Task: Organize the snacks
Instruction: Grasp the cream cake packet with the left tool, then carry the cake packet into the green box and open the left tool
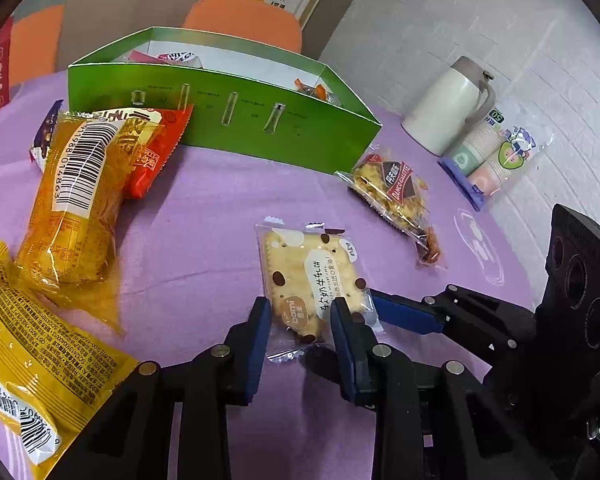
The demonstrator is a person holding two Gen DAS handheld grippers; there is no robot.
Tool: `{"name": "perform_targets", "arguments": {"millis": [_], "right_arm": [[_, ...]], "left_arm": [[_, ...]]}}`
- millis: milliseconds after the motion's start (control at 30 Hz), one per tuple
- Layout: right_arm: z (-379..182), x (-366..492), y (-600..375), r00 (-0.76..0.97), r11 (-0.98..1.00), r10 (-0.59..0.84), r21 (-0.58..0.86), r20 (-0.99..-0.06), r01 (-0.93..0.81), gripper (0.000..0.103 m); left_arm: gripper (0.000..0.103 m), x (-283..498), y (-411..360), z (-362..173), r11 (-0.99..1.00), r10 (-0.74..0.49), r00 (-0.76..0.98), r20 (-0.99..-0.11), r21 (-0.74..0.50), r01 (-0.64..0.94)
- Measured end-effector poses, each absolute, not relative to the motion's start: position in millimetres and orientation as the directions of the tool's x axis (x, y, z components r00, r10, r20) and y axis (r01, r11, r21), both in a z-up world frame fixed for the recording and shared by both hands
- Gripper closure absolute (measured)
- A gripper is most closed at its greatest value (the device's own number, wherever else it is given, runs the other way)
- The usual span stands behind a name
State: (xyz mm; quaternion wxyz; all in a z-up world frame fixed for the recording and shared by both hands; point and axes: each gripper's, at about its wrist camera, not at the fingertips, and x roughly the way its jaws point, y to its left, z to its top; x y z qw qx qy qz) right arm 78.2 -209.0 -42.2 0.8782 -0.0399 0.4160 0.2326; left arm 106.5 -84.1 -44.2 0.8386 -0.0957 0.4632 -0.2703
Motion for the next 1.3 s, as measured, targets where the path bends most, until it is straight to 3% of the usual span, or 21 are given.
{"name": "perform_targets", "arguments": {"millis": [100,500,800,1067,1100,1133,1167,1233,1300], "right_arm": [[-41.4,74.3,-212.4,0.551,0.894,0.366,0.118,-0.75,-0.432,0.064],[8.7,76.3,-222.4,0.639,0.887,0.397,0.097,-0.659,-0.451,0.064],[44.7,157.3,-221.7,0.689,0.883,0.442,0.143,-0.574,-0.447,0.064],[11.3,229.5,-214.0,0.681,0.908,0.41,0.199,-0.607,-0.369,0.063],[4.0,235.9,-214.7,0.675,0.919,0.387,0.2,-0.629,-0.341,0.058],[-1.8,240.7,-217.0,0.665,0.926,0.371,0.207,-0.648,-0.315,0.055],[-4.4,241.0,-221.7,0.675,0.927,0.374,0.224,-0.636,-0.302,0.048],[-5.3,237.7,-225.0,0.694,0.925,0.377,0.22,-0.613,-0.309,0.046],[-6.2,238.8,-221.7,0.694,0.932,0.357,0.192,-0.625,-0.306,0.044]], "left_arm": [[0.079,105.2,-80.9,-44.7,0.834,-0.547,0.431,-0.717,-0.427,0.348],[0.081,107.1,-78.2,6.9,0.821,-0.57,0.516,-0.639,-0.42,0.386],[0.081,183.1,-75.1,57.1,0.858,-0.514,0.602,-0.611,-0.36,0.367],[0.08,261.8,-67.3,29.0,0.886,-0.461,0.585,-0.667,-0.384,0.261],[0.073,265.3,-66.4,21.3,0.9,-0.432,0.579,-0.692,-0.367,0.233],[0.055,267.1,-64.3,16.0,0.904,-0.423,0.564,-0.709,-0.367,0.217],[0.053,265.2,-59.1,12.6,0.89,-0.45,0.569,-0.688,-0.395,0.227],[0.031,257.1,-48.9,13.0,0.886,-0.448,0.623,-0.641,-0.413,0.213],[0.024,252.2,-44.6,16.5,0.894,-0.425,0.655,-0.625,-0.403,0.196]]}}
